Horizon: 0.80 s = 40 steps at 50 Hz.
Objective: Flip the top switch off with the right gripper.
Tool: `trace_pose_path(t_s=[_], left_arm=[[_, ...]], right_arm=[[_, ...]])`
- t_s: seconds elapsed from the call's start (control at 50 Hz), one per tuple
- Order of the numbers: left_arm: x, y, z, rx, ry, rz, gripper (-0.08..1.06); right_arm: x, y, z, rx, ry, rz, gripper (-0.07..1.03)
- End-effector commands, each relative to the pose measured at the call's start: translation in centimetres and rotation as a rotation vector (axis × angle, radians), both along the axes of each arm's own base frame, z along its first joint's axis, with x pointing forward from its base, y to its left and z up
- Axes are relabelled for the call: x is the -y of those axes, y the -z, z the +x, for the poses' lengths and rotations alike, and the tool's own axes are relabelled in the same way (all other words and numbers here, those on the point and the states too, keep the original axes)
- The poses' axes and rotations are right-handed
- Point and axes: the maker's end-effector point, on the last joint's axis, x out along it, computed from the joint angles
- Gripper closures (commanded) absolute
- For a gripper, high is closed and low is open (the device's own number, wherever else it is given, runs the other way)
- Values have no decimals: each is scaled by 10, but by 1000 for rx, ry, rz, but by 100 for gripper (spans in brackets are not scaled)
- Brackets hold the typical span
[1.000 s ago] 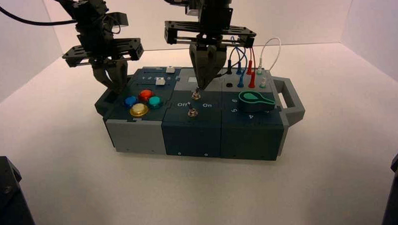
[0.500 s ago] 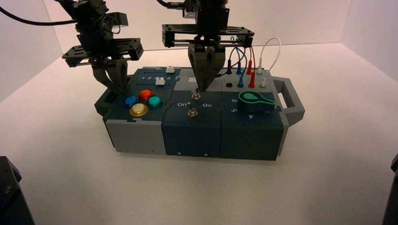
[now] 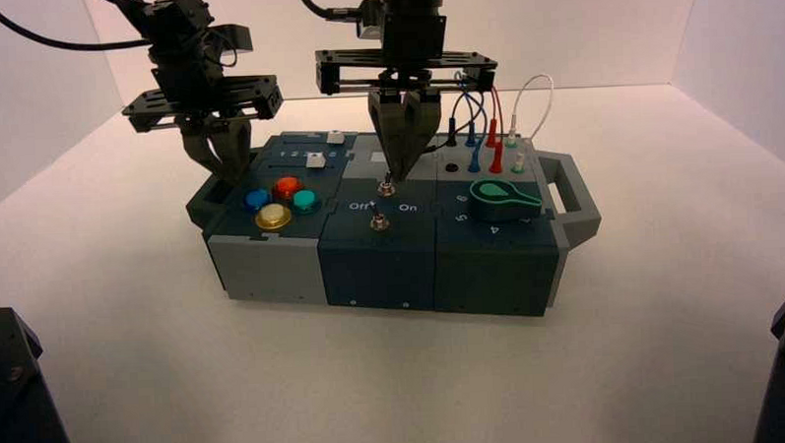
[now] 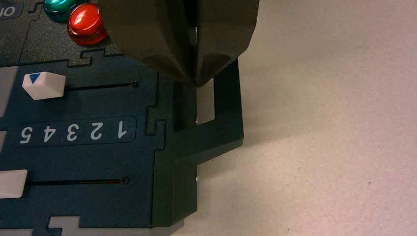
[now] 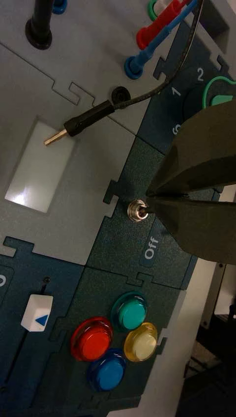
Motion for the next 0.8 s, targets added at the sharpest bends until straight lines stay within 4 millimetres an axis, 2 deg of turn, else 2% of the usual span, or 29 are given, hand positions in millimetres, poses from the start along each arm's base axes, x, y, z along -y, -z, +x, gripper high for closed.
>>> trace_pose_path(t_s=[0.02,0.22,0.46,0.6,0.8], left_arm=[[1,21,-6,-27,26,19,101],[1,21,-6,-27,24,19,101],[1,20,-7,-14,23,16,101],[0,16,-6,19,18,9,101],[0,14,-6,26,15,6,101]], right_arm=[[-26,-12,-9,20,-40,34,98],[-34,-13,-9,19,-53,33,98],[-15,-17,-11,46,-92,-21,98],[-11,-28,-8,78,-101,-14,98],[-7,-30,-10,89,-108,-10,98]])
